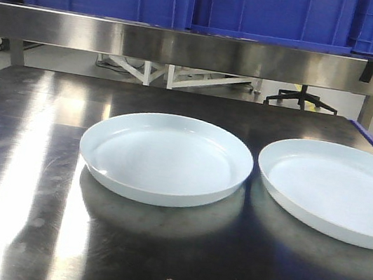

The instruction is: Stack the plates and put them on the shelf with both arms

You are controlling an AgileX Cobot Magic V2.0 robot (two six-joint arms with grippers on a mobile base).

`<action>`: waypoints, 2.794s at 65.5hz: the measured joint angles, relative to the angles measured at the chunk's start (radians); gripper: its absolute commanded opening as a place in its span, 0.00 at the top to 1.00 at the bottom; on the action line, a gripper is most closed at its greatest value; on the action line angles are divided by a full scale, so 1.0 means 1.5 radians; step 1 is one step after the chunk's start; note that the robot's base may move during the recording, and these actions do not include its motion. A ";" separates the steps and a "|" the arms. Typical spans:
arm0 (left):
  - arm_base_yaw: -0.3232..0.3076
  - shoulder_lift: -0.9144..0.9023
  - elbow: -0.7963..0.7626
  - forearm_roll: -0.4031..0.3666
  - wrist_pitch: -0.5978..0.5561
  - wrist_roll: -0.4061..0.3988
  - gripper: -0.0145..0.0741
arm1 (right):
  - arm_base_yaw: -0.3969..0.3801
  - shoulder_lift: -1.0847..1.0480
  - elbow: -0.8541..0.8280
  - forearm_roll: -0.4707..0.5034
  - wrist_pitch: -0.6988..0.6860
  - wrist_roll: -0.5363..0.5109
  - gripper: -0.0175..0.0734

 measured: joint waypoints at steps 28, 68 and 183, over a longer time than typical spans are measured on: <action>0.172 -0.255 0.250 0.023 -0.081 0.000 0.74 | 0.000 0.000 0.000 0.000 0.000 0.000 0.18; 0.108 -0.511 0.579 0.087 -0.196 0.000 0.74 | 0.000 0.000 0.000 0.000 0.000 0.000 0.18; 0.101 -0.539 0.593 0.116 -0.197 0.000 0.74 | 0.000 0.068 -0.012 0.000 0.056 -0.030 0.36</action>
